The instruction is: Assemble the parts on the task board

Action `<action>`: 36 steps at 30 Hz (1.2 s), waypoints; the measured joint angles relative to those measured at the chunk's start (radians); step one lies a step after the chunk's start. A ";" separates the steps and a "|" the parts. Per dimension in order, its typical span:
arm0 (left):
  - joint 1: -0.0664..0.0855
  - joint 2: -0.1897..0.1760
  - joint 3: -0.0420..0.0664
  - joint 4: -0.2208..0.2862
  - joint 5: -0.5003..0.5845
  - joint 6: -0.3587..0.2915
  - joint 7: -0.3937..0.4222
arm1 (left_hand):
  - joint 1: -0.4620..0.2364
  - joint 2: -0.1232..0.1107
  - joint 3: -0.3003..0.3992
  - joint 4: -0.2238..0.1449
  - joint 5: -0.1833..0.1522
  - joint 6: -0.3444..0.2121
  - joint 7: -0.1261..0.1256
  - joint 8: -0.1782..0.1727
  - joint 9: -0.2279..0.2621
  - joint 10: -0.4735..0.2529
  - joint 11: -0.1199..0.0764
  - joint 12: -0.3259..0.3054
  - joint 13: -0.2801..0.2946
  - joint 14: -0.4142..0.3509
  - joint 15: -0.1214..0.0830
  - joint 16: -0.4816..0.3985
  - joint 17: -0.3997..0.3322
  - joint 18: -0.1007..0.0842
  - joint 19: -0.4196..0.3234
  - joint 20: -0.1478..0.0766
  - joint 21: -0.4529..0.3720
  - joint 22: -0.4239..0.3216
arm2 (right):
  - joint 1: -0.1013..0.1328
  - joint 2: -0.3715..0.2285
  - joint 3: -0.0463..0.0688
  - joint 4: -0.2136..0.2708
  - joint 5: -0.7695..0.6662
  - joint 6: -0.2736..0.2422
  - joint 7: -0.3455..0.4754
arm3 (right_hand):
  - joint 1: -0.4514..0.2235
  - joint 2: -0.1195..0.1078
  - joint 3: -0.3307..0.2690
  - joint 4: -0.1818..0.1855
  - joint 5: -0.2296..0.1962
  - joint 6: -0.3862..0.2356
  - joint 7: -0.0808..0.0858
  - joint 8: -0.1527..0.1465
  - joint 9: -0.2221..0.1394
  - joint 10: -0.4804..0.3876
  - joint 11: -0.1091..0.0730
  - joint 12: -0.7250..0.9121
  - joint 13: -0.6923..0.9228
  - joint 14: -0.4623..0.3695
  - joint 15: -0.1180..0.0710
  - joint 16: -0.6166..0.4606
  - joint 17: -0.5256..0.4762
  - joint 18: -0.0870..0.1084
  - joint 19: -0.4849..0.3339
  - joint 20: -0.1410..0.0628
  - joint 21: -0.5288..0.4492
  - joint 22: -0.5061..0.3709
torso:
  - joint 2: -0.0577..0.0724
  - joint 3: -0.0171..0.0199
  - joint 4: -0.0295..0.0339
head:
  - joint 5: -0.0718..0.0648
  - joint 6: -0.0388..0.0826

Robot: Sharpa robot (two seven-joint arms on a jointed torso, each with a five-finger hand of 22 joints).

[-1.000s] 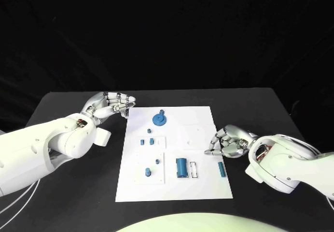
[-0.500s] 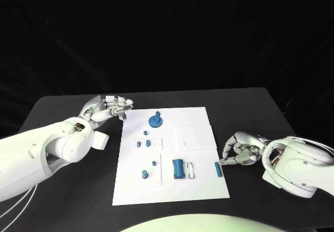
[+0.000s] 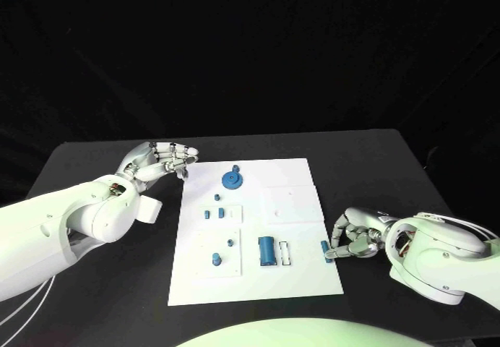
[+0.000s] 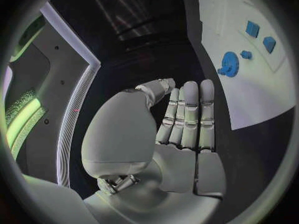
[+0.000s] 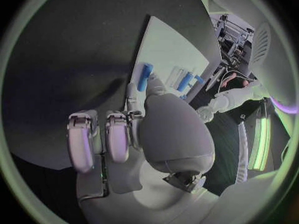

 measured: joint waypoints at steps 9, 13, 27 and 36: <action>0.000 -0.002 0.000 0.001 0.001 0.000 0.000 | 0.000 0.000 0.000 0.000 0.000 0.000 0.000 0.000 0.000 0.000 0.000 0.000 0.000 0.000 0.000 0.000 0.000 0.000 0.000 0.000 0.000 0.000 | -0.018 0.031 0.000 -0.007 -0.018 -0.003 -0.012 | 0.000 0.000 0.000 0.000 0.000 0.009 -0.001 0.001 0.004 0.000 0.000 0.000 0.000 0.000 0.000 0.000 0.001 0.000 0.000 0.000 0.000 0.000 | 0.000 -0.0004 0.0009 | 0.002 -0.003; 0.000 -0.003 0.000 0.001 0.001 0.000 0.000 | 0.000 0.000 0.000 0.000 0.000 0.000 0.000 0.000 0.000 0.000 0.000 0.000 0.000 0.000 0.000 0.000 0.000 0.000 0.000 0.000 0.000 0.000 | -0.024 0.042 0.003 -0.015 -0.027 -0.005 -0.016 | 0.000 0.000 0.000 0.000 0.000 0.016 -0.001 0.004 0.007 0.000 0.000 0.000 0.000 0.000 0.000 0.000 0.001 0.000 0.000 0.000 0.000 0.000 | 0.000 -0.0009 0.0011 | 0.004 -0.004; -0.001 -0.006 0.000 0.003 0.001 0.000 0.000 | -0.004 0.004 0.000 0.000 0.000 0.000 0.000 0.005 0.000 0.000 0.000 0.000 -0.001 0.000 0.000 0.000 -0.001 0.000 0.000 0.000 0.000 -0.001 | -0.050 0.097 0.011 -0.040 -0.119 -0.022 -0.041 | 0.060 -0.009 0.115 -0.002 -0.084 0.028 -0.006 -0.017 0.372 0.000 -0.007 0.000 0.000 0.000 0.000 0.000 0.001 0.000 0.000 0.000 0.000 0.000 | -0.001 -0.0016 0.0010 | 0.007 -0.003; -0.001 -0.009 0.000 0.004 0.002 0.000 0.000 | -0.005 0.005 0.000 0.000 0.000 0.000 0.000 0.005 0.000 0.000 0.000 0.000 -0.001 0.000 0.000 0.000 -0.001 0.000 0.000 0.000 0.000 -0.001 | -0.054 0.104 0.010 -0.033 -0.142 -0.036 -0.050 | 0.135 -0.074 0.219 0.100 -0.067 0.040 -0.017 -0.035 0.349 -0.001 -0.013 0.000 0.000 0.000 -0.008 0.000 0.000 0.000 -0.001 -0.006 0.000 0.000 | -0.001 -0.0014 0.0006 | 0.011 -0.002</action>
